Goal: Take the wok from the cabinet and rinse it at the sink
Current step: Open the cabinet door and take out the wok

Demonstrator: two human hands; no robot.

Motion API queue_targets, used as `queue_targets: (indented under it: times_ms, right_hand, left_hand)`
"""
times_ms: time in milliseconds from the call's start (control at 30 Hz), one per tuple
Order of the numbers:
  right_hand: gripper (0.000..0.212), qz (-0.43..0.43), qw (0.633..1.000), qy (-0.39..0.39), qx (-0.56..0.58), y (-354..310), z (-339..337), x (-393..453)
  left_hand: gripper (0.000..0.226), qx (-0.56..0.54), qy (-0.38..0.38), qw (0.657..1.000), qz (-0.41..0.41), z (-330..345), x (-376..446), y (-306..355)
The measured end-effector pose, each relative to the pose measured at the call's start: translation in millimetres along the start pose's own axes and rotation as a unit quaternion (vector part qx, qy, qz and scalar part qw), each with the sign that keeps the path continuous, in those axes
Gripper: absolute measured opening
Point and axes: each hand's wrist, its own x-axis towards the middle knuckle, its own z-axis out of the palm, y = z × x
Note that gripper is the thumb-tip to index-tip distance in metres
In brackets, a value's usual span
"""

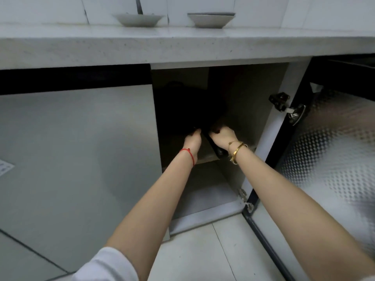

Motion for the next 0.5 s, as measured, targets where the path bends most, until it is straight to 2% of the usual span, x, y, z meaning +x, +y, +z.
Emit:
queue_targets:
  times_ms: [133, 333, 400, 500]
  right_hand:
    - [0.029, 0.058, 0.992, -0.067, 0.086, 8, 3, 25]
    - [0.029, 0.139, 0.946, -0.196, 0.22, 3, 6, 33]
    - [0.032, 0.151, 0.932, -0.213, 0.251, 0, 8, 33]
    - [0.036, 0.15, 0.934, -0.196, 0.258, -1, 14, 31]
  left_hand:
    - [0.045, -0.028, -0.005, 1.0, -0.008, 5, 24, -6]
    - [0.03, -0.096, -0.016, 0.995, -0.021, 10, 37, -5]
    - [0.023, -0.095, -0.009, 0.994, -0.043, 13, 36, -3]
    - [0.022, -0.097, 0.008, 0.993, -0.062, 18, 37, -3]
